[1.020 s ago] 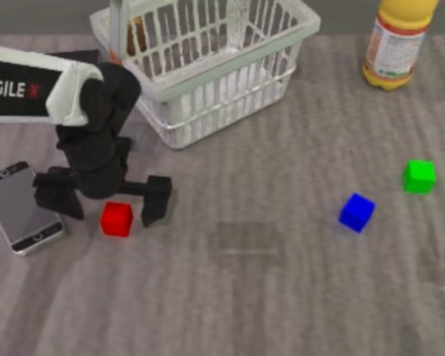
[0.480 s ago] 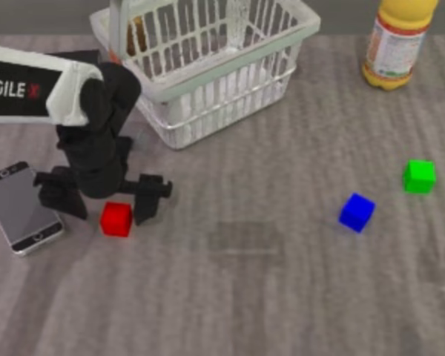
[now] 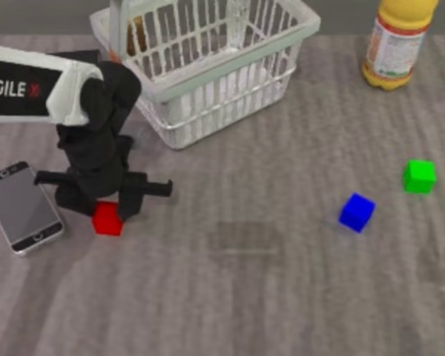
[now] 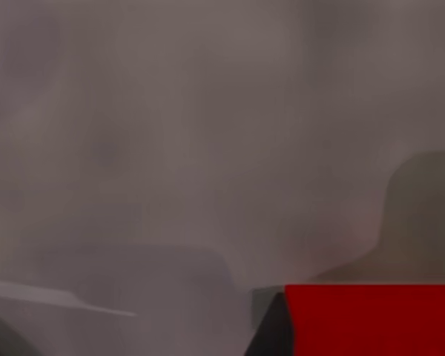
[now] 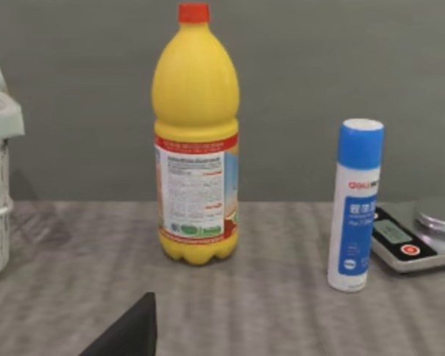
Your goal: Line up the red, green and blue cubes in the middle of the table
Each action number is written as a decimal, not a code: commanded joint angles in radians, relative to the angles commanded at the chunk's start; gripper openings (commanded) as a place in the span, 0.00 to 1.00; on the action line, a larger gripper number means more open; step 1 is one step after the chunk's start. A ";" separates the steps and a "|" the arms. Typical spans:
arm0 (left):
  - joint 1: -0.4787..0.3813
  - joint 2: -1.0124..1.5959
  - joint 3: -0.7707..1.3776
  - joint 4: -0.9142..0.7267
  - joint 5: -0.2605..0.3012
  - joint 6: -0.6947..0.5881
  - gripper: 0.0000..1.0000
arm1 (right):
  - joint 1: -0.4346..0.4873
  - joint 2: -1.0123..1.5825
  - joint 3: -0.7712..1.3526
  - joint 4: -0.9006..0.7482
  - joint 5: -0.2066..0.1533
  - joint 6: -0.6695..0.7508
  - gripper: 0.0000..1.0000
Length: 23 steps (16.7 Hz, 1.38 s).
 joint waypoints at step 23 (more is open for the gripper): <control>-0.039 -0.144 0.172 -0.283 -0.012 -0.070 0.00 | 0.000 0.000 0.000 0.000 0.000 0.000 1.00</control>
